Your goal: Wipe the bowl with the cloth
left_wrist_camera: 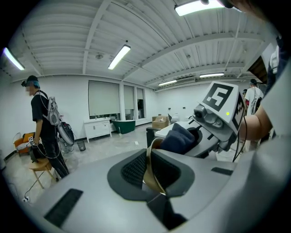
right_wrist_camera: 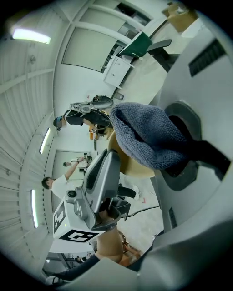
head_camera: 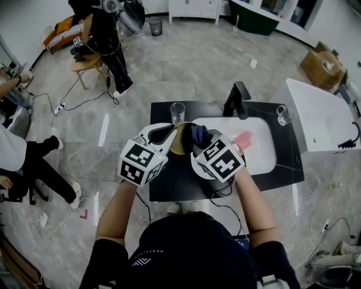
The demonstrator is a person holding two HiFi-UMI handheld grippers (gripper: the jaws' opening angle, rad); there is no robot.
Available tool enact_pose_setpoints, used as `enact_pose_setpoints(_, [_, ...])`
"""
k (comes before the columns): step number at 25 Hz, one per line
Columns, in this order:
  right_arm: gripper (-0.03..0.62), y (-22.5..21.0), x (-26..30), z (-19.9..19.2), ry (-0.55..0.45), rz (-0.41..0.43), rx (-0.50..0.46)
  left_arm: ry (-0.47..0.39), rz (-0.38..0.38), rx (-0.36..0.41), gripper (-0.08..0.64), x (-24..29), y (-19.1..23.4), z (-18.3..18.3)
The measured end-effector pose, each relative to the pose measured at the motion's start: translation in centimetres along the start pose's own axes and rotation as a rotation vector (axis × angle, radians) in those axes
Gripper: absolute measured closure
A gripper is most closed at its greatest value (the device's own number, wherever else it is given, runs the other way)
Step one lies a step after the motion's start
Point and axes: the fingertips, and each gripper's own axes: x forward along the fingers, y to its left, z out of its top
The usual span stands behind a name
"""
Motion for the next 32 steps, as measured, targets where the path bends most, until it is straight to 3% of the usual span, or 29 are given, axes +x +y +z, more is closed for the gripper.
enact_pose_setpoints(9, [0.534, -1.0, -2.5, 4.0, -0.175, -0.013, 0.07, -0.008, 0.081, -0.142, 0.543, 0.0, 2.5, -1.4])
enact_pose_setpoints(14, [0.534, -2.0, -4.7, 6.5, -0.31, -0.071, 0.127, 0.001, 0.124, -0.156, 0.543, 0.2, 3.1, -1.4])
enact_pose_setpoints(20, [0.534, -3.1, -5.6, 7.8, -0.494, -0.111, 0.286, -0.007, 0.18, -0.157, 0.543, 0.4, 3.9, -0.9])
enact_pose_setpoints(27, [0.534, -1.9, -1.7, 5.1, -0.352, -0.059, 0.367, -0.038, 0.225, -0.087, 0.543, 1.0, 3.3, 0.0])
enact_pose_setpoints(32, [0.534, -2.2, 0.1, 3.2, -0.244, -0.064, 0.415, -0.04, 0.226, 0.047, 0.543, 0.7, 1.9, 1.4])
